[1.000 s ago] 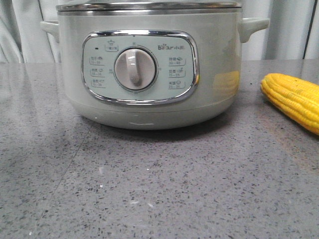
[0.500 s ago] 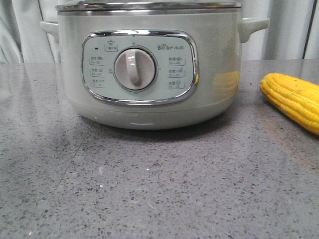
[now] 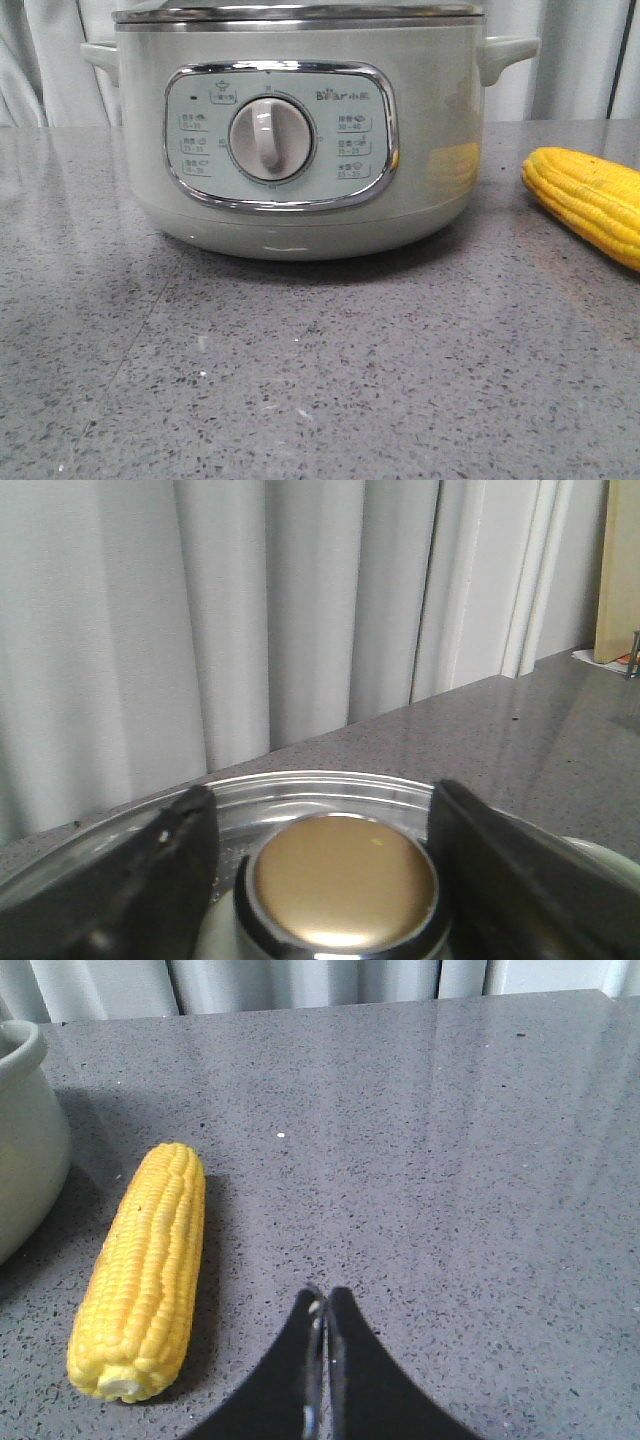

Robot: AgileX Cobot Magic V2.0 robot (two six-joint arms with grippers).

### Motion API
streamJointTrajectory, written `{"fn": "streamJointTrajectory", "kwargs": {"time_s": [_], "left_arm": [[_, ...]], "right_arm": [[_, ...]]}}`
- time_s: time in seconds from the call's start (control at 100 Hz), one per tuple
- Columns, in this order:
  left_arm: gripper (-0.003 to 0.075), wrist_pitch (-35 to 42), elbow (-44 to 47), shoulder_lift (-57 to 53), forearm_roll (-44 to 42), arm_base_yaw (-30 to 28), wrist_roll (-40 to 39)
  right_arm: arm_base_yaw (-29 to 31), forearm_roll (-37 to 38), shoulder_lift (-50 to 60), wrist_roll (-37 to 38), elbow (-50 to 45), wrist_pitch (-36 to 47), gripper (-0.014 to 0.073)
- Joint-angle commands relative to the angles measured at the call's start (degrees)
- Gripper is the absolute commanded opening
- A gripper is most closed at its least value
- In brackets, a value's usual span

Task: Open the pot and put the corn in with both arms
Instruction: 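Lift the glass lid off the pot with the left gripper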

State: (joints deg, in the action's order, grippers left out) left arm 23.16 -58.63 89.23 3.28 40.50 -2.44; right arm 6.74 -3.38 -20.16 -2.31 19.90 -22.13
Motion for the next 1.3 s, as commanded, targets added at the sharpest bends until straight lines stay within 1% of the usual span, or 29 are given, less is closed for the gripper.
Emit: {"fn": "streamJointTrajectory", "kwargs": {"time_s": [0.0, 0.18, 0.25, 0.56, 1.0, 1.08, 1.16, 1.29], "left_arm": [[0.0298, -1.7, -0.8, -1.4, 0.5, 0.1, -0.6], [0.0052, -2.0, -0.8, -1.4, 0.5, 0.1, -0.6], [-0.0021, -2.0, -0.8, -1.4, 0.5, 0.1, -0.6], [-0.0020, -1.5, -0.8, -3.0, 0.5, 0.1, -0.6], [-0.0020, 3.1, -0.9, -12.0, 0.1, 0.1, -0.6], [-0.0020, 2.8, -1.7, -13.3, 0.0, 0.1, -0.6], [-0.0020, 1.7, -3.3, -14.0, -2.4, 0.1, -0.6], [-0.0021, -2.5, -6.0, -16.1, -4.9, 0.1, -0.6]], "right_arm": [[-0.1, -0.2, -0.9, -0.7, 1.5, 4.8, -0.0071], [-0.1, -0.2, -0.9, -0.7, 1.5, 4.8, -0.0071], [-0.1, -0.2, -0.9, -0.7, 1.5, 4.8, -0.0071], [-0.1, -0.2, -0.9, -0.7, 1.5, 4.8, -0.0071], [-0.1, -0.2, -0.9, -0.7, 1.5, 4.8, -0.0071], [-0.1, -0.2, -0.9, -0.7, 1.5, 4.8, -0.0071], [-0.1, -0.2, -0.9, -0.7, 1.5, 4.8, -0.0071], [-0.1, -0.2, -0.9, -0.7, 1.5, 4.8, -0.0071]]}}
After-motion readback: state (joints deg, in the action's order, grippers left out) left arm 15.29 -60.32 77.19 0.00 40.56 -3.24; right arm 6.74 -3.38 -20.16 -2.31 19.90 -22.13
